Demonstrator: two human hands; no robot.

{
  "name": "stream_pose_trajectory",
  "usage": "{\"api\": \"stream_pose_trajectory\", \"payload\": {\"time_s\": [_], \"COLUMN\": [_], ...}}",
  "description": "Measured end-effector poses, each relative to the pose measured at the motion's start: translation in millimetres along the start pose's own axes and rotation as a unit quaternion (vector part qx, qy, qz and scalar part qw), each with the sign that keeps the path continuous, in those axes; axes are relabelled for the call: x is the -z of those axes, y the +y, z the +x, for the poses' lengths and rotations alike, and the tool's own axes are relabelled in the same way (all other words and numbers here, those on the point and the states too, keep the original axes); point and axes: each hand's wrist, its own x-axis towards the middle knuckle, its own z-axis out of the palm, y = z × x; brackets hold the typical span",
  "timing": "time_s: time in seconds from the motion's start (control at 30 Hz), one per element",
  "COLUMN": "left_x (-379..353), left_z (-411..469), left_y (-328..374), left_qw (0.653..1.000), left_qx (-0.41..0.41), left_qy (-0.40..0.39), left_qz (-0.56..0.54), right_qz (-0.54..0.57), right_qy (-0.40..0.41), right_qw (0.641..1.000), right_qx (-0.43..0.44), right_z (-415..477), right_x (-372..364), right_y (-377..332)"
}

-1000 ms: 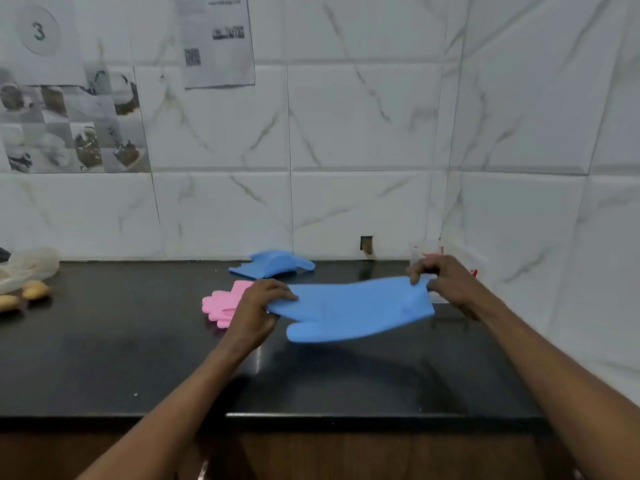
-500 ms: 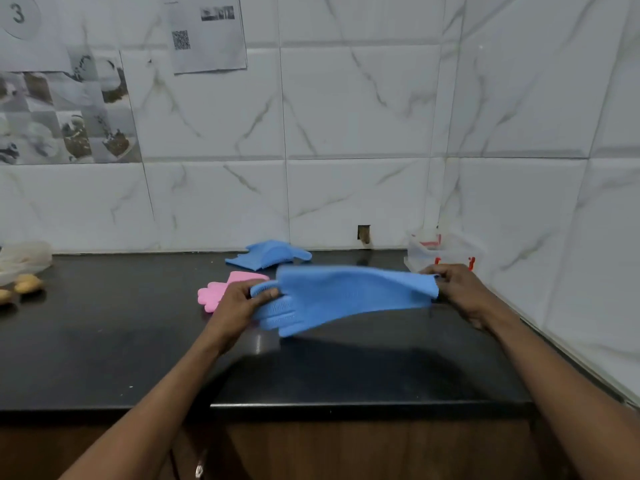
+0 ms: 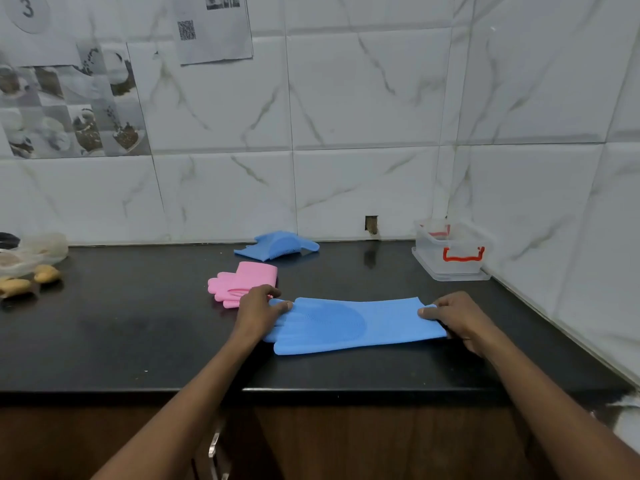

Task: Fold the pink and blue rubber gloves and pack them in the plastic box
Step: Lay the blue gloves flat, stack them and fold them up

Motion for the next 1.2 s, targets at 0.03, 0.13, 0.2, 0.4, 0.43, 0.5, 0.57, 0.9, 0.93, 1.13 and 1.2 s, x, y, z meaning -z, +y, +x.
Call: {"api": "stream_pose_trajectory", "payload": {"time_s": [0.03, 0.13, 0.2, 0.4, 0.43, 0.5, 0.57, 0.9, 0.93, 1.13, 1.2], "left_x": [-2, -1, 0, -34, -36, -36, -36, -33, -29, 5, 8], "left_z": [-4, -13, -16, -31, -30, -24, -20, -23, -23, 28, 55], "left_y": [2, 10, 22, 33, 33, 32, 29, 15, 19, 38, 38], "left_qw": [0.998, 0.952, 0.920, 0.912, 0.899, 0.886, 0.882, 0.913, 0.918, 0.986, 0.984], "left_qx": [-0.026, -0.187, -0.302, -0.178, -0.186, -0.201, -0.214, -0.156, -0.141, -0.111, -0.111], "left_qy": [0.025, 0.147, 0.174, -0.220, -0.241, -0.257, -0.259, -0.243, -0.265, -0.093, -0.042], "left_qz": [0.042, 0.190, 0.177, 0.297, 0.315, 0.329, 0.331, 0.286, 0.258, 0.088, 0.132], "right_qz": [-0.005, -0.086, -0.196, -0.244, -0.228, -0.241, -0.271, -0.430, -0.412, -0.176, -0.154], "right_qy": [0.021, 0.118, 0.214, 0.153, 0.070, -0.065, -0.146, -0.086, -0.061, 0.142, 0.154], "right_qw": [1.000, 0.985, 0.946, 0.910, 0.925, 0.921, 0.903, 0.890, 0.902, 0.968, 0.971], "right_qx": [0.020, 0.088, 0.144, 0.298, 0.296, 0.299, 0.300, 0.127, 0.117, 0.104, 0.102], "right_z": [-1, -14, -22, -33, -33, -34, -33, 14, 15, 4, 2], "right_x": [-4, -13, -18, -53, -65, -93, -121, -44, -37, -26, -25], "right_y": [2, 1, 1, -26, -36, -56, -66, 4, 6, -8, -10]}}
